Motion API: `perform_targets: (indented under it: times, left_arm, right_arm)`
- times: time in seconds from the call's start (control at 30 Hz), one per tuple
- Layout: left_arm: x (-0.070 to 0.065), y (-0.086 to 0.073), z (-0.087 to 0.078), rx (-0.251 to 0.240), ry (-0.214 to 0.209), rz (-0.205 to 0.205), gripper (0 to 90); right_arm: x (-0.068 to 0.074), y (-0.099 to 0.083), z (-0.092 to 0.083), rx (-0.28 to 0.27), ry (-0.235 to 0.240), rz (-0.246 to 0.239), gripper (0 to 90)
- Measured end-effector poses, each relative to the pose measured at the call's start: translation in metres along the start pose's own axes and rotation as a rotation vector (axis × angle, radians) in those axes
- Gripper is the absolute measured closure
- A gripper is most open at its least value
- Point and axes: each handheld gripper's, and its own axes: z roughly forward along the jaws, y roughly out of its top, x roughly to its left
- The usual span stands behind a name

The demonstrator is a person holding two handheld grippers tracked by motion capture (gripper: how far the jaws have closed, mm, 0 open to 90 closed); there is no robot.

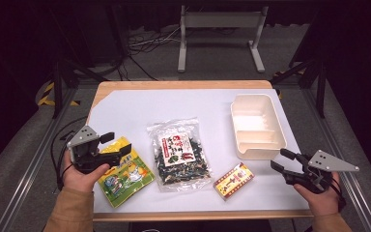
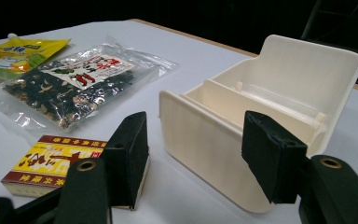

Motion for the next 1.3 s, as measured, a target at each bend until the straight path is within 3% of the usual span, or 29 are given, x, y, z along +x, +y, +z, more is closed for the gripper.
perform_targets:
  times: [0.13, 0.23, 0.4, 0.67, 0.77, 1.0, 1.3]
  left_arm:
    - [0.002, 0.009, 0.009, 0.015, 0.003, 0.016, 20.9]
    - [0.005, 0.014, 0.016, 0.026, -0.022, -0.013, 20.8]
    - [0.005, 0.021, 0.029, 0.053, -0.021, -0.016, 20.7]
    - [0.005, 0.032, 0.052, 0.091, -0.009, -0.013, 17.4]
    - [0.007, 0.035, 0.06, 0.115, 0.003, -0.038, 17.0]
    - [0.009, 0.04, 0.078, 0.141, -0.005, -0.04, 16.0]
    - [0.019, 0.042, 0.112, 0.216, -0.02, -0.064, 11.7]
  right_arm:
    - [0.0, 0.0, -0.002, 0.003, 0.012, 0.011, 40.9]
    - [0.001, 0.0, -0.001, 0.004, 0.025, 0.012, 41.0]
    - [0.003, -0.001, 0.0, 0.007, 0.033, 0.009, 40.9]
    - [0.003, -0.003, -0.007, 0.009, 0.019, 0.016, 40.5]
    - [0.004, -0.005, -0.009, 0.009, 0.025, 0.019, 40.2]
    - [0.004, -0.008, -0.016, 0.01, 0.009, 0.028, 40.1]
    - [0.008, -0.01, -0.021, 0.01, -0.006, 0.027, 39.1]
